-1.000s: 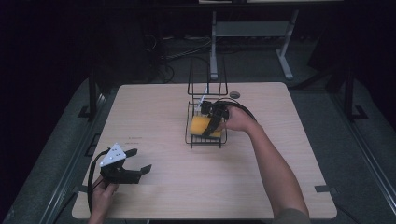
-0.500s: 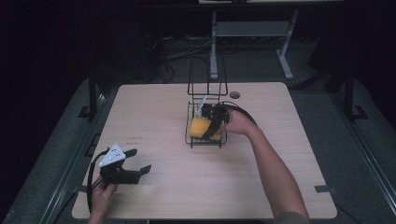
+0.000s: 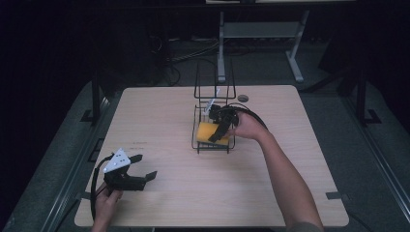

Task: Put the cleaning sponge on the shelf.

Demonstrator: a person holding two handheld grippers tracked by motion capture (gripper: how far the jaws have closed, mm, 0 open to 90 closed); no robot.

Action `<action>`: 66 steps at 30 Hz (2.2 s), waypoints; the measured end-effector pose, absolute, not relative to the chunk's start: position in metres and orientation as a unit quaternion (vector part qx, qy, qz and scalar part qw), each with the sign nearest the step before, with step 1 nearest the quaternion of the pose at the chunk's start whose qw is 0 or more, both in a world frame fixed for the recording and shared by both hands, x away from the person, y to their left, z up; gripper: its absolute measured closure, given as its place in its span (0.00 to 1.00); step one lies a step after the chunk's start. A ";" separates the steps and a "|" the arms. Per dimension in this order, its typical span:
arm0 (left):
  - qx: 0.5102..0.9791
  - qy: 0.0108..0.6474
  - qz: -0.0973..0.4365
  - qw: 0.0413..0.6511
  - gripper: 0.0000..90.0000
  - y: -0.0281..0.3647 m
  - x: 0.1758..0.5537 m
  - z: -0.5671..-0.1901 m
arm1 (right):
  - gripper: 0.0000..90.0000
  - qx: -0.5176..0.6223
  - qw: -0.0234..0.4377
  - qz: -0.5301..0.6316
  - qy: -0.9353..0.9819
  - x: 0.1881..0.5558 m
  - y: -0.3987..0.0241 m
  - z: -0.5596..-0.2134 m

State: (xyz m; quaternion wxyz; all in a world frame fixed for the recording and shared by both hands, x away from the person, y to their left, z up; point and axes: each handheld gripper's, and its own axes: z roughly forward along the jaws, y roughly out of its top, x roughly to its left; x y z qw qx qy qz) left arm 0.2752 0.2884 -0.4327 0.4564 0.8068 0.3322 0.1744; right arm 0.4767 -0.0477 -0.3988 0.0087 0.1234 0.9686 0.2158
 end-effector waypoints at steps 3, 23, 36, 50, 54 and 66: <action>0.807 0.330 0.176 0.456 0.16 0.288 0.275 -0.432 | 0.17 0.124 0.013 0.218 0.968 0.475 -0.048 -0.397; 0.809 0.329 0.174 0.455 0.16 0.286 0.275 -0.433 | 0.16 0.106 0.050 0.258 0.959 0.456 -0.048 -0.385; 0.811 0.326 0.176 0.453 0.16 0.284 0.276 -0.433 | 0.16 0.107 0.054 0.266 0.956 0.450 -0.055 -0.389; 0.809 0.329 0.174 0.454 0.16 0.285 0.276 -0.432 | 0.16 0.101 0.054 0.269 0.956 0.441 -0.055 -0.389; 0.810 0.328 0.174 0.454 0.16 0.285 0.276 -0.433 | 0.16 0.101 0.056 0.279 0.953 0.439 -0.057 -0.391; 0.809 0.330 0.175 0.454 0.16 0.286 0.276 -0.433 | 0.16 0.099 0.066 0.281 0.952 0.431 -0.059 -0.391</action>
